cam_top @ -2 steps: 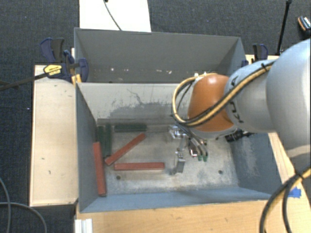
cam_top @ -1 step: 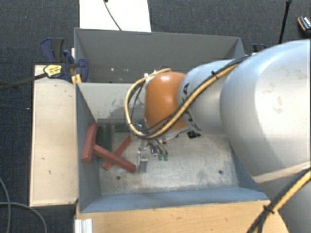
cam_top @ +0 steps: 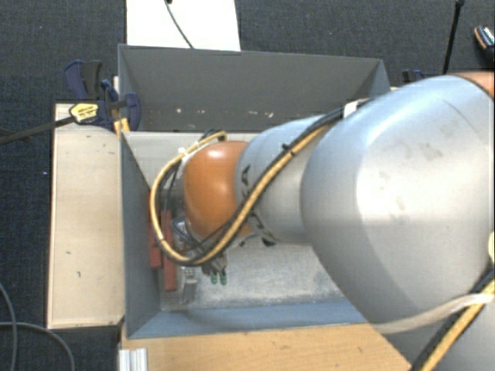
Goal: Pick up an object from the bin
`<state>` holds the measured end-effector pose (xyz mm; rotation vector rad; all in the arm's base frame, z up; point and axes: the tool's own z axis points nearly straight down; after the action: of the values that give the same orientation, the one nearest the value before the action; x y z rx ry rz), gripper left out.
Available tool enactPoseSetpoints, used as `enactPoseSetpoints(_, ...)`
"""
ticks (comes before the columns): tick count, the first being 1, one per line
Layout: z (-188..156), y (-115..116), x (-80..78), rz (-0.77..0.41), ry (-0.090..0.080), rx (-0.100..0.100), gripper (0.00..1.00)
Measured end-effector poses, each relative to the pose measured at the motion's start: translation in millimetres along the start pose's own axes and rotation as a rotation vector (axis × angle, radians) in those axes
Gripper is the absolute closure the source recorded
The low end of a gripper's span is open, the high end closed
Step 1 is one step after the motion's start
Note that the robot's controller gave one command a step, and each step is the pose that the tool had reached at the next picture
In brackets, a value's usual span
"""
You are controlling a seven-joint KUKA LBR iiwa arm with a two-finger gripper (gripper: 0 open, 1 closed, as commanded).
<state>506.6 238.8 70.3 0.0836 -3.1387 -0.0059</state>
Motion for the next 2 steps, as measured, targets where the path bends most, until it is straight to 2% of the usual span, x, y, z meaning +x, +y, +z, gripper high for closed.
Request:
enactPoseSetpoints(1,0,-55,-6.6,0.246,-0.001,0.005,0.0)
enactPoseSetpoints(2,4,-6,-76.5,0.445,0.028,0.024,0.0)
